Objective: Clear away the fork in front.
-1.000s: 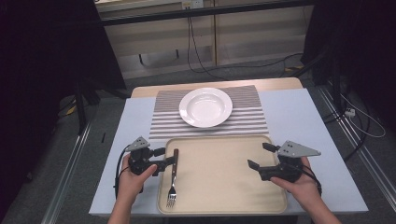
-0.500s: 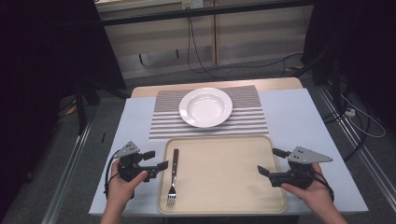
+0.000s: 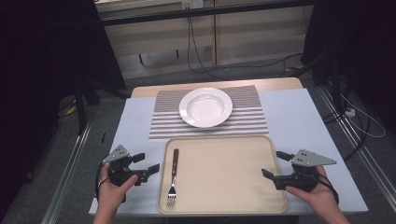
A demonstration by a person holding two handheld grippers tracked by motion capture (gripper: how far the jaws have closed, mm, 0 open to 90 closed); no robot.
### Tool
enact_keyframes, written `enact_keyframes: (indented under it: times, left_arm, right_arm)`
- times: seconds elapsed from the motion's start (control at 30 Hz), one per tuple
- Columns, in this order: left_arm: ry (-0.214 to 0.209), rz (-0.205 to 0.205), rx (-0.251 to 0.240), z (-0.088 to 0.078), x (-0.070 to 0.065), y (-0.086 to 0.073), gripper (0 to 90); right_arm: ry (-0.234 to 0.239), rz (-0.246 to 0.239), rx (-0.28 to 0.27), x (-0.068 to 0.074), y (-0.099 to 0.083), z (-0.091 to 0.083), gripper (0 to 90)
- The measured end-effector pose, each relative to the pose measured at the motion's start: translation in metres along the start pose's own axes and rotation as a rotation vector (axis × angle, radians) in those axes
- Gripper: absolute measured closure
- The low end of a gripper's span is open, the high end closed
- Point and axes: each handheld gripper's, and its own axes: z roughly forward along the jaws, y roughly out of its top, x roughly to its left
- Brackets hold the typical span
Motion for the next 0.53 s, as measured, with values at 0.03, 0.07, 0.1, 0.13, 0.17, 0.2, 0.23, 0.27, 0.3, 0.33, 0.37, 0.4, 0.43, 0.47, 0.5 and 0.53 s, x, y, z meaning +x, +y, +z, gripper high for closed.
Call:
enact_keyframes:
  times: [0.03,0.07,0.1,0.13,0.17,0.2,0.23,0.27,0.3,0.33,0.37,0.4,0.43,0.47,0.5,0.53]
  left_arm:
    - [0.0,0.0,0.0,0.0,0.0,0.0,14.7]
    - [0.001,0.011,0.001,-0.0003,0.0,-0.0004,14.4]
    - [0.001,0.011,0.001,-0.0003,0.0,-0.0004,14.3]
    - [-0.001,0.014,0.003,-0.0004,-0.0001,-0.0006,14.3]
    - [-0.002,0.015,0.007,-0.0006,0.0,-0.0009,14.0]
    - [-0.001,0.017,0.008,-0.0006,0.0003,-0.0013,13.8]
    - [-0.003,0.017,0.011,-0.0003,0.001,-0.0014,13.8]
    - [-0.001,0.015,0.008,0.0001,0.0016,-0.0014,13.8]
    - [0.001,0.009,0.003,0.0006,0.0017,-0.0014,13.7]
    - [-0.001,0.008,0.002,0.0007,0.0018,-0.0011,13.4]
    - [0.0,0.009,0.003,0.0005,0.0018,-0.0007,13.3]
    - [-0.001,0.011,0.004,0.0003,0.0021,-0.0003,13.3]
    - [0.001,0.01,0.003,0.0003,0.0024,-0.0002,13.2]
    - [0.002,0.008,0.001,0.0004,0.0026,-0.0002,13.1]
    - [0.002,0.007,-0.002,0.0006,0.003,-0.0001,13.1]
    - [0.001,0.005,-0.002,0.0003,0.0034,0.0,13.1]
  right_arm:
    - [0.0,0.0,0.0,0.0,0.0,0.0,15.0]
    - [-0.002,0.004,-0.001,-0.0012,-0.001,-0.0008,15.0]
    - [-0.002,0.004,-0.001,-0.0012,-0.001,-0.0008,15.0]
    - [-0.002,0.005,-0.003,-0.0019,-0.0012,-0.0012,15.0]
    - [-0.002,0.007,-0.003,-0.0023,-0.0015,-0.0017,15.0]
    - [-0.004,0.008,-0.008,-0.0035,-0.0023,-0.0028,15.0]
    - [-0.004,0.008,-0.008,-0.0035,-0.0023,-0.0028,15.0]
    - [-0.003,0.012,-0.01,-0.0039,-0.0026,-0.0037,15.1]
    - [-0.007,0.016,-0.013,-0.0042,-0.0027,-0.0047,15.1]
    - [-0.008,0.015,-0.017,-0.0045,-0.0027,-0.0056,15.0]
    - [-0.007,0.018,-0.02,-0.0047,-0.0027,-0.0065,15.0]
    - [-0.009,0.018,-0.022,-0.005,-0.0028,-0.0072,15.1]
    - [-0.01,0.019,-0.022,-0.005,-0.0028,-0.0079,15.1]
    - [-0.011,0.019,-0.025,-0.0058,-0.0033,-0.0087,15.1]
    - [-0.011,0.019,-0.025,-0.0058,-0.0033,-0.0087,15.1]
    - [-0.013,0.02,-0.024,-0.006,-0.0034,-0.0088,15.1]
